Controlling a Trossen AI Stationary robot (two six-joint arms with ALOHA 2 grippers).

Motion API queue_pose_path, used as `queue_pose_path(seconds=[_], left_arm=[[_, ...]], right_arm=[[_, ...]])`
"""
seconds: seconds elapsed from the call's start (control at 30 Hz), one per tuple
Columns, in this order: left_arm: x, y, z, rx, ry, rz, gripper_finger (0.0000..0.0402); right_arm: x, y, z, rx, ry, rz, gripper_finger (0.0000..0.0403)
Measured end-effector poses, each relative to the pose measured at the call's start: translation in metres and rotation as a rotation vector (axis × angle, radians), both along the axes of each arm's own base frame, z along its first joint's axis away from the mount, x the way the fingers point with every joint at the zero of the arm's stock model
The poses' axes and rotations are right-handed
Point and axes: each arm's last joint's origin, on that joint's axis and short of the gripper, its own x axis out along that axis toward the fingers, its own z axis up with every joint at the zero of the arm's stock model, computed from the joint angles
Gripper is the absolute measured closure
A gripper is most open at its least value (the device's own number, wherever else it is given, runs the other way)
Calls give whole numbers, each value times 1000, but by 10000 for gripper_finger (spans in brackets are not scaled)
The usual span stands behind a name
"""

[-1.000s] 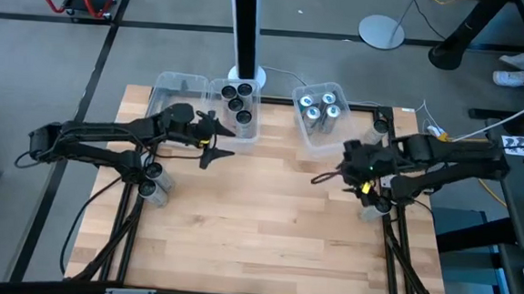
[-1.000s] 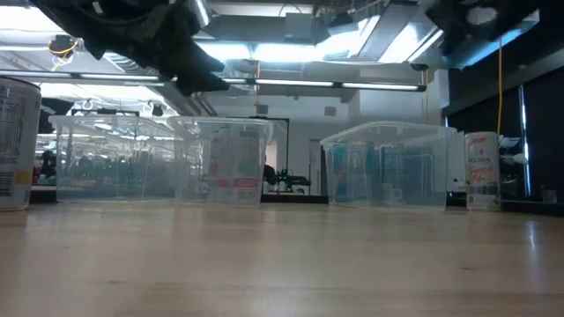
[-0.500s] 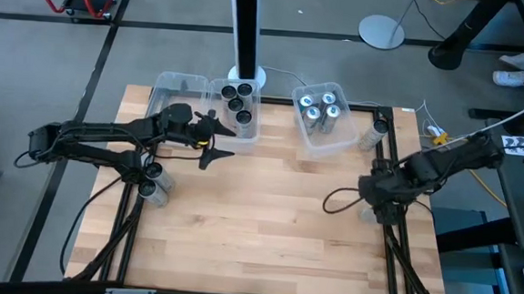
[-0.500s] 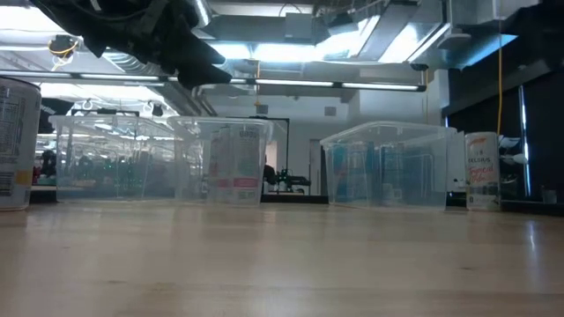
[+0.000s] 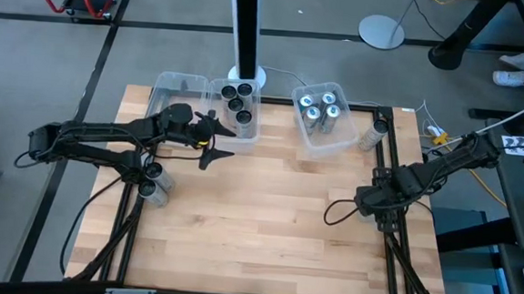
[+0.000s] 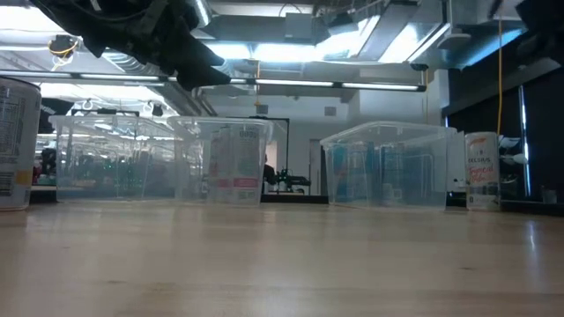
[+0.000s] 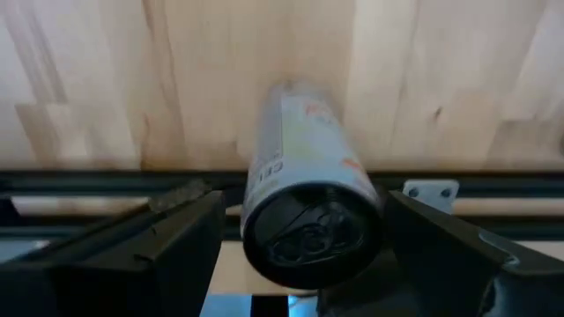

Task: Sort soda cans
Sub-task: Put the bottom right white-yellow soda can into the top left transparent bin

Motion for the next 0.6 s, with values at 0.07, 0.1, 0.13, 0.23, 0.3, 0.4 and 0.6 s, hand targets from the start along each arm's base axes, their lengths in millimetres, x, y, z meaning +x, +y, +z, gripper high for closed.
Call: queue_pose_path(seconds=[0.07, 0.1, 0.13, 0.23, 0.3, 0.4, 0.6], left_arm=[[0, 0, 0, 3, 0, -1, 100], [0, 0, 0, 6, 0, -2, 100], [0, 0, 0, 9, 0, -3, 100], [0, 0, 0, 15, 1, -5, 100], [0, 0, 0, 15, 1, -5, 100], [0, 0, 0, 15, 1, -5, 100], [0, 0, 0, 16, 1, -5, 100]], right_arm=[[-1, 0, -4, 2, 22, -3, 95], [-2, 0, -5, 3, 28, -5, 95], [-2, 0, -7, 3, 33, -5, 95], [-3, -1, -12, -3, 55, -3, 95], [-4, -1, -17, -6, 76, -3, 95], [-7, -2, -25, 1, 118, -6, 95], [-8, -3, -33, -5, 125, 31, 97]])
